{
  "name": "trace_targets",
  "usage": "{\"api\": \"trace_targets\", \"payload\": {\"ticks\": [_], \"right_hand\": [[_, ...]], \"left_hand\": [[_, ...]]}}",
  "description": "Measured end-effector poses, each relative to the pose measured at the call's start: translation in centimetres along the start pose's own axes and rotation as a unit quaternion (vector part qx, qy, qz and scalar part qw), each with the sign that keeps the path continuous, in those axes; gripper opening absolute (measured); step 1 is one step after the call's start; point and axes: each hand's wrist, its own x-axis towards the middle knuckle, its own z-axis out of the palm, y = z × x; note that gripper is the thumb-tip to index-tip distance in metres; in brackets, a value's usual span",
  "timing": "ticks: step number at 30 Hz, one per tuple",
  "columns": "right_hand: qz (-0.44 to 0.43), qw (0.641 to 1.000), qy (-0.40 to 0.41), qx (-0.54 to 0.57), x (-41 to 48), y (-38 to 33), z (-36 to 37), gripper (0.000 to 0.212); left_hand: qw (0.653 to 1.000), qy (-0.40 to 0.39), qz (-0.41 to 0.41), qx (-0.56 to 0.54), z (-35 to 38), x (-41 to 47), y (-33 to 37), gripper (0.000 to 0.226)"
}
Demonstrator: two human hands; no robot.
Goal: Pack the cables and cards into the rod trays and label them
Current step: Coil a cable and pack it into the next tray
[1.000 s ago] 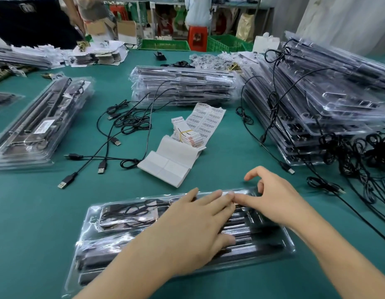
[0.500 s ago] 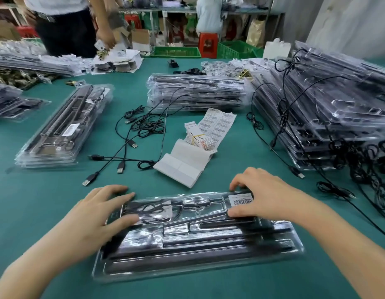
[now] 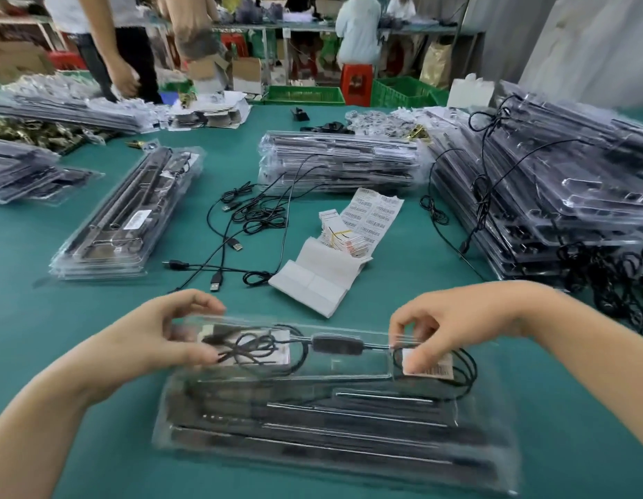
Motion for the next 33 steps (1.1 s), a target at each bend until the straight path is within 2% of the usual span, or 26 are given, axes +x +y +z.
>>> {"api": "trace_targets", "payload": {"ticks": [3,5,7,9,10,11,13,15,19,22,24,26,30,33], "right_hand": [[-0.072,0.993,-0.03,0.085,-0.2,-0.6,-0.2,0.011],[-0.115,0.982,-0.009,0.149,-0.1,-0.9,-0.7,0.012],[-0.155,0.968,0.009,0.2,-0.1,-1.1,-1.6,0.018],[-0.187,0.944,0.037,0.271,0.4,-1.6,-2.4,0.024],[-0.196,0.927,0.061,0.314,0.9,-2.3,-2.7,0.024],[-0.208,0.908,0.091,0.353,1.7,-3.2,-2.9,0.022],[-0.233,0.871,0.162,0.4,4.0,-6.2,-3.1,0.014],[-0.246,0.843,0.212,0.428,7.2,-10.3,-3.6,0.018],[-0.208,0.802,0.243,0.504,14.7,-19.3,-4.9,0.036],[-0.174,0.785,0.244,0.541,20.1,-25.1,-5.6,0.045],[-0.144,0.787,0.263,0.539,23.6,-27.9,-5.7,0.056],[-0.111,0.793,0.269,0.534,26.7,-30.0,-5.2,0.059],[-0.06,0.821,0.259,0.506,30.6,-31.3,-3.8,0.049],[-0.035,0.855,0.301,0.42,31.5,-31.0,-3.7,0.034]], "left_hand": [[0.99,0.059,0.005,-0.13,-0.6,0.9,-0.3,0.061],[0.959,0.091,-0.003,-0.268,-1.1,1.8,-0.9,0.049],[0.91,0.131,-0.011,-0.393,-2.0,2.6,-1.5,0.036],[0.832,0.181,0.001,-0.524,-2.7,3.2,-2.2,0.032],[0.804,0.201,0.008,-0.56,-2.7,3.5,-2.3,0.033],[0.8,0.212,0.013,-0.561,-2.3,3.9,-2.2,0.03],[0.846,0.231,0.027,-0.479,-0.8,4.7,-1.9,0.02],[0.897,0.258,0.064,-0.353,0.9,5.2,-1.6,0.015],[0.933,0.286,0.123,-0.179,2.8,5.2,-1.8,0.018],[0.943,0.273,0.137,-0.13,3.2,5.3,-2.2,0.019],[0.942,0.267,0.141,-0.146,3.1,5.4,-2.3,0.019],[0.943,0.254,0.14,-0.166,2.8,5.5,-2.2,0.02],[0.946,0.243,0.124,-0.174,2.5,5.6,-2.2,0.035],[0.95,0.238,0.117,-0.163,2.4,5.7,-2.3,0.042]]}}
